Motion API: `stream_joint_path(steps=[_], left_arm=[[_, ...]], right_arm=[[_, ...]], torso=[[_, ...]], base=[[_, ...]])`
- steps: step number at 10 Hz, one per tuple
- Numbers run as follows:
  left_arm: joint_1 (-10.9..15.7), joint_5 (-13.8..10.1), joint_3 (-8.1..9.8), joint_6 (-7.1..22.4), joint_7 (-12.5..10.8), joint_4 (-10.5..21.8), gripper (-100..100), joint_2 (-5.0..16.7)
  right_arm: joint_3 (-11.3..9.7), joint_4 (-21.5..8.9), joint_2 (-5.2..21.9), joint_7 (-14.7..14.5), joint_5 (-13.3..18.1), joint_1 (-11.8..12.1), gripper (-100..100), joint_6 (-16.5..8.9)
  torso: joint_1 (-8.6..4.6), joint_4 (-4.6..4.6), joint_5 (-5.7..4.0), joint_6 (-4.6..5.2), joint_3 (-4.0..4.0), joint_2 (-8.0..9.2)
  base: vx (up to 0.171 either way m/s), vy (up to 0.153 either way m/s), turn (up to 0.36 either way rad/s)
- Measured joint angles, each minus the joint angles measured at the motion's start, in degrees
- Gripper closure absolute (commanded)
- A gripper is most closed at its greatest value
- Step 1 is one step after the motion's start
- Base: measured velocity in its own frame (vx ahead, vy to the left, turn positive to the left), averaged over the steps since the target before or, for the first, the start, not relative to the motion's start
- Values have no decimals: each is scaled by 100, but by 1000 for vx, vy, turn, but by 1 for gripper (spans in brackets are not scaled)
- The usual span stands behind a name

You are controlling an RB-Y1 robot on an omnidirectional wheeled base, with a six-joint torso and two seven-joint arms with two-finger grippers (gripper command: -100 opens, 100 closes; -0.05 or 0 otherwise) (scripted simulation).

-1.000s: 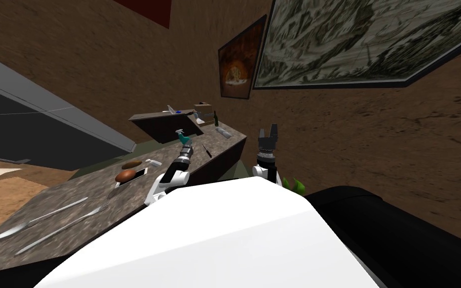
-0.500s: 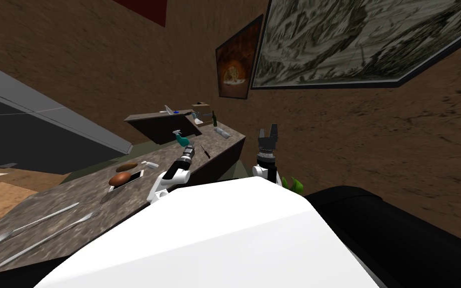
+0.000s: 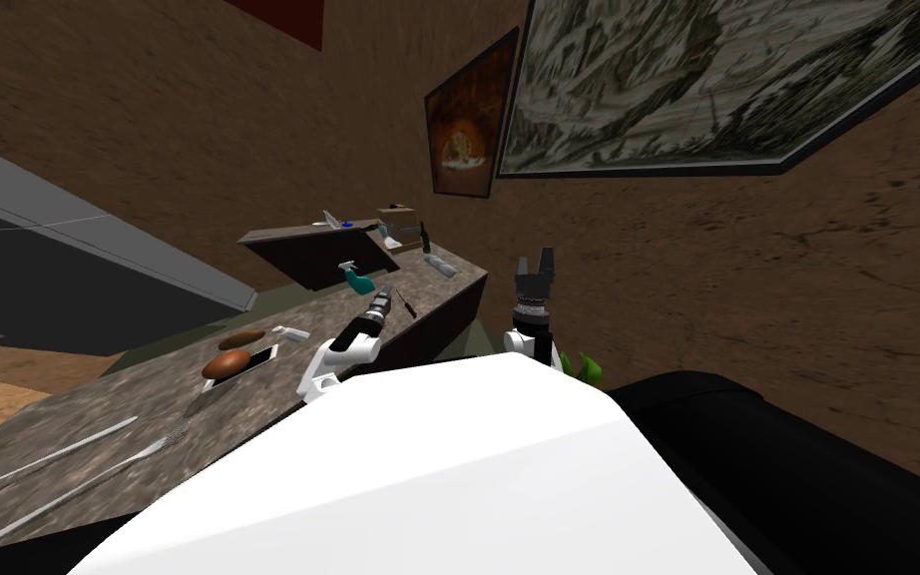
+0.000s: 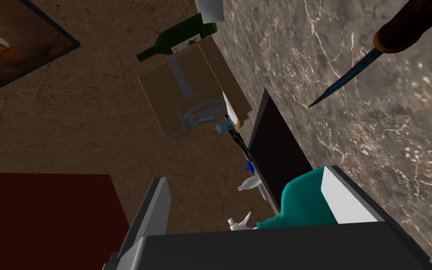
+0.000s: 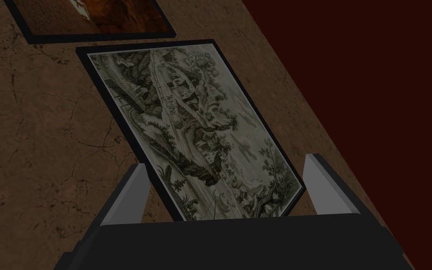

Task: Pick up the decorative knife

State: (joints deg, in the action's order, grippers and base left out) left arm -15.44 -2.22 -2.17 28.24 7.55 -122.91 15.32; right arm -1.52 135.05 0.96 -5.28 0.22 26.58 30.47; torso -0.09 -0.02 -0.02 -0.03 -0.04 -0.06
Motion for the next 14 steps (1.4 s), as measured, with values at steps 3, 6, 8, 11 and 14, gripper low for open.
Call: stream_joint_path(steps=[3,6,8,11,14], left_arm=[[138,-68,-24,566,65,36,-100,137],[212,-100,-66,962,133,155,-100,234],[304,-128,-89,1276,179,225,-100,315],[419,-166,-131,1730,250,333,-100,447],[538,-224,-149,2199,310,391,-100,580]], right_arm=[[0,0,0,0,0,0,0,0],[0,0,0,0,0,0,0,0],[0,0,0,0,0,0,0,0],[0,0,0,0,0,0,0,0],[0,0,0,0,0,0,0,0]], torso=[[3,0,1,1,1,2],[2,0,0,1,1,1],[8,1,2,0,3,5],[0,0,0,0,-1,-1],[9,1,2,0,3,6]], base=[[12,-16,-38],[12,-16,-36],[15,-20,-45],[18,-23,-24],[9,-12,-45]])
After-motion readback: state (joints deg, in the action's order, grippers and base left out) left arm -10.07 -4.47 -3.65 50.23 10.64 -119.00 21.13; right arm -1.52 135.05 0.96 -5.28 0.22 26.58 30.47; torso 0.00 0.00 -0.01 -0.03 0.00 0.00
